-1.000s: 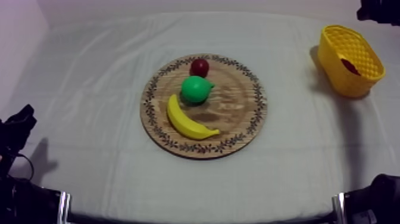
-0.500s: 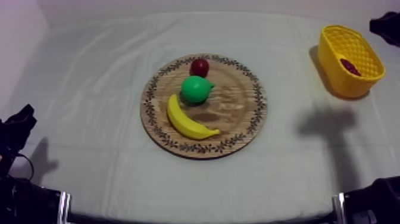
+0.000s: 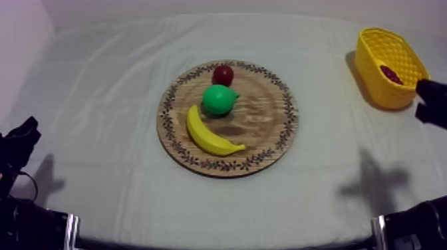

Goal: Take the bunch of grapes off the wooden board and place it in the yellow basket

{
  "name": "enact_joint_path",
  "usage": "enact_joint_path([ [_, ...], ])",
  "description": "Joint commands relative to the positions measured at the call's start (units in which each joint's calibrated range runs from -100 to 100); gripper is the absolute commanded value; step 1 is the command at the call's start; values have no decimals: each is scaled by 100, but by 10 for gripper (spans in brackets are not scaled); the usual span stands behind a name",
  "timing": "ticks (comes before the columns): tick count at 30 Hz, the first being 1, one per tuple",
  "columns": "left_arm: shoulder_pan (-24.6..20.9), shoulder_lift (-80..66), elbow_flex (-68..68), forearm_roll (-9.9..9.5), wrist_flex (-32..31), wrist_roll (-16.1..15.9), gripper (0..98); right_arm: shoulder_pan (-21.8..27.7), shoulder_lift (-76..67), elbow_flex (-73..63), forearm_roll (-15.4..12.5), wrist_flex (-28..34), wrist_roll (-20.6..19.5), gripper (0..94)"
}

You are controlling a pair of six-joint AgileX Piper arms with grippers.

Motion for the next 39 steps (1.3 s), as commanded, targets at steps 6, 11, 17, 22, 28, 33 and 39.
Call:
enact_joint_path([
  [6, -3, 5, 0, 1, -1, -2, 1, -37, -1270, 1630, 178, -6, -80, 6],
  [11, -3, 5, 0, 1, -1, -2, 1, 35, -1653, 1970, 139, -12, -203, 4],
  [17, -3, 5, 0, 1, -1, -3, 1, 161, -1822, 2161, 125, -505, 54, 4],
  [22, -3, 5, 0, 1, -1, -2, 1, 181, -1842, 2218, 118, -750, 543, 4],
  [28, -3, 5, 0, 1, -1, -1, 1, 178, -1846, 2229, 117, -793, 674, 4],
  [33, -3, 5, 0, 1, -1, -1, 1, 177, -1846, 2230, 117, -798, 680, 4],
  [39, -3, 5, 0, 1, -1, -3, 1, 177, -1846, 2230, 117, -798, 679, 4],
])
